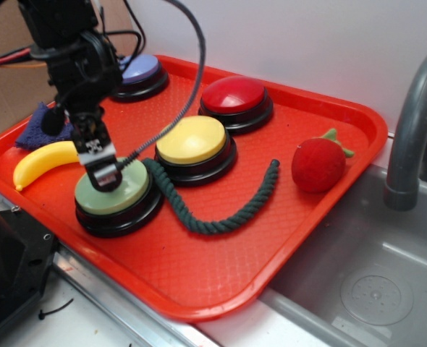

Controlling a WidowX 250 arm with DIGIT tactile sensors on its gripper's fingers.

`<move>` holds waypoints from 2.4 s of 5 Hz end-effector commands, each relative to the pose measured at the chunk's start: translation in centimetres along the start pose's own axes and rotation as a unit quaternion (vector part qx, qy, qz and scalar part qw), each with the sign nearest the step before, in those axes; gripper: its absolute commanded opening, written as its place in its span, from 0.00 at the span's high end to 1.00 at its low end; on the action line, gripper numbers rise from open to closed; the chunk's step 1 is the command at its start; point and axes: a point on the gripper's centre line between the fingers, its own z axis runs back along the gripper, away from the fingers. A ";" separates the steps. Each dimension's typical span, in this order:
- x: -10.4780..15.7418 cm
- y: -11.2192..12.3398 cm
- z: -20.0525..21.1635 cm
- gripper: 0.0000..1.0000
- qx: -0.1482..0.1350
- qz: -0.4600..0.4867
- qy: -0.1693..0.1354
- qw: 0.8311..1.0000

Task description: Push the green button.

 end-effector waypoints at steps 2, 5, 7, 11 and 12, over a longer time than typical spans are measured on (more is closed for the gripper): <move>1.1 -1.2 -0.8 0.00 -0.007 -0.034 0.008 0.999; 1.2 -0.9 2.0 0.00 0.024 -0.032 0.022 0.999; 1.3 -0.8 3.9 0.00 0.025 -0.020 0.009 0.999; 0.9 -0.5 5.4 0.00 0.028 -0.006 0.004 1.000; 0.9 -0.7 5.7 0.00 0.019 -0.013 0.006 1.000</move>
